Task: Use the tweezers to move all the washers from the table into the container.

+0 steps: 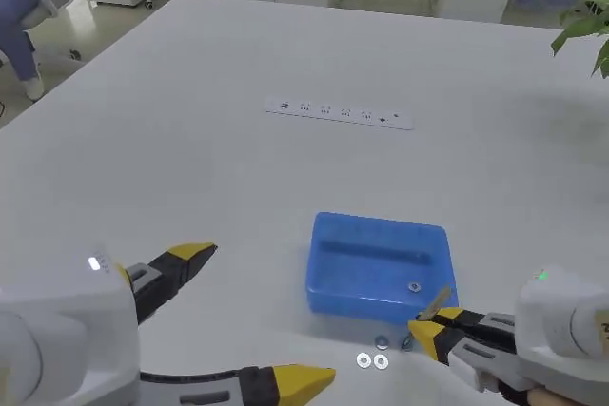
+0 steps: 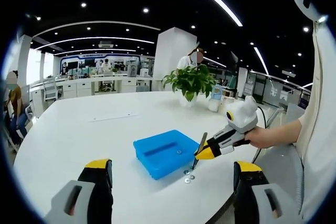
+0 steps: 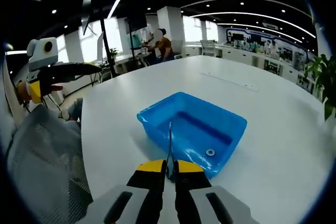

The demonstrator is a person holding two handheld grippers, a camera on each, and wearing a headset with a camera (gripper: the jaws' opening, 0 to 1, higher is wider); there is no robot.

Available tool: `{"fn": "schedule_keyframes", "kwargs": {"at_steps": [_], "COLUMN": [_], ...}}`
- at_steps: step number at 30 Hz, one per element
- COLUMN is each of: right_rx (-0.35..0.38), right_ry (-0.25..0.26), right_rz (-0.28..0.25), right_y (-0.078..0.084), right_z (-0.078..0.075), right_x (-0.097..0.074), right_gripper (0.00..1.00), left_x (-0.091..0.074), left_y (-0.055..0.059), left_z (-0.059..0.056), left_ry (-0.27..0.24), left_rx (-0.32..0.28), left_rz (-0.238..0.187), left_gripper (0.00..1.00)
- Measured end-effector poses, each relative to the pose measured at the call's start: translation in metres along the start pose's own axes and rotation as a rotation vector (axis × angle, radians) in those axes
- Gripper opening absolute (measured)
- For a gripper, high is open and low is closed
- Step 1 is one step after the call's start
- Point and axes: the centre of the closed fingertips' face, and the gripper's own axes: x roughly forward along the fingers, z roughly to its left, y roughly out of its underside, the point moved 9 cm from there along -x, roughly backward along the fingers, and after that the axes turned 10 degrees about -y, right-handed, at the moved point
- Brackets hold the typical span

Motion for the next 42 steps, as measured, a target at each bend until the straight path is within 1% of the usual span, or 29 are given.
{"fn": "schedule_keyframes", "kwargs": {"at_steps": [1,2,5,8,11,14,16,17,19,20,22,24,26,28,30,31,33,36,38,40,42], "right_rx": [-0.027,-0.037,-0.048,-0.051,-0.079,-0.077,-0.079,-0.084,-0.093,-0.087,-0.063,-0.03,-0.025,-0.002,0.021,0.029,0.034,0.063,0.087,0.097,0.104], "right_ry": [0.001,0.001,-0.007,-0.03,-0.044,-0.077,-0.099,-0.101,-0.091,-0.089,-0.089,-0.076,-0.059,-0.037,-0.014,0.005,0.022,0.021,0.019,0.018,0.018], "right_rz": [0.019,0.026,0.032,0.008,-0.003,-0.053,-0.072,-0.084,-0.12,-0.14,-0.176,-0.209,-0.21,-0.218,-0.215,-0.203,-0.175,-0.149,-0.119,-0.092,-0.081], "right_y": [-0.001,-0.002,-0.003,-0.007,-0.016,-0.031,-0.04,-0.044,-0.053,-0.057,-0.062,-0.067,-0.07,-0.073,-0.074,-0.073,-0.07,-0.065,-0.06,-0.056,-0.052], "right_z": [0.001,0.003,0.004,0.007,0.009,0.01,0.011,0.012,0.011,0.009,0.006,0.0,-0.007,-0.014,-0.023,-0.029,-0.037,-0.045,-0.049,-0.053,-0.054], "right_x": [0.001,0.002,0.002,-0.003,-0.009,-0.018,-0.023,-0.025,-0.029,-0.03,-0.03,-0.03,-0.028,-0.024,-0.018,-0.014,-0.008,0.001,0.005,0.01,0.014], "right_gripper": [0.03,0.03,0.02,0.03,0.03,0.03,0.03,0.03,0.03,0.03,0.03,0.03,0.03,0.03,0.03,0.03,0.03,0.03,0.03,0.03,0.03], "left_x": [0.0,0.0,0.0,-0.001,-0.003,-0.004,-0.004,-0.004,-0.004,-0.003,-0.003,-0.003,-0.004,-0.004,-0.004,-0.004,-0.005,-0.006,-0.007,-0.008,-0.008], "left_y": [0.0,-0.001,-0.002,-0.001,0.0,0.0,0.0,0.0,-0.001,-0.001,-0.001,-0.001,-0.002,-0.002,-0.002,-0.002,-0.003,-0.003,-0.002,-0.002,-0.002], "left_z": [0.0,0.0,0.0,0.001,0.002,0.001,0.001,0.0,0.0,0.0,-0.001,-0.001,-0.001,-0.001,0.0,0.0,0.0,0.001,0.002,0.004,0.004], "left_ry": [0.0,0.0,-0.002,-0.007,-0.01,-0.012,-0.012,-0.011,-0.011,-0.009,-0.009,-0.008,-0.007,-0.008,-0.007,-0.008,-0.008,-0.012,-0.016,-0.02,-0.023], "left_rx": [0.0,0.0,0.004,0.013,0.011,0.008,0.006,0.007,0.008,0.007,0.008,0.008,0.007,0.008,0.008,0.008,0.009,0.007,0.007,0.005,0.005], "left_rz": [-0.001,-0.003,-0.006,-0.003,-0.002,-0.003,-0.004,-0.005,-0.007,-0.008,-0.007,-0.009,-0.011,-0.011,-0.012,-0.012,-0.014,-0.018,-0.017,-0.016,-0.017], "left_gripper": [0.98,0.98,0.98,0.98,0.98,0.98,0.98,0.98,0.98,0.98,0.98,0.98,0.98,0.98,0.98,0.98,0.98,0.98,0.98,0.98,0.98]}}
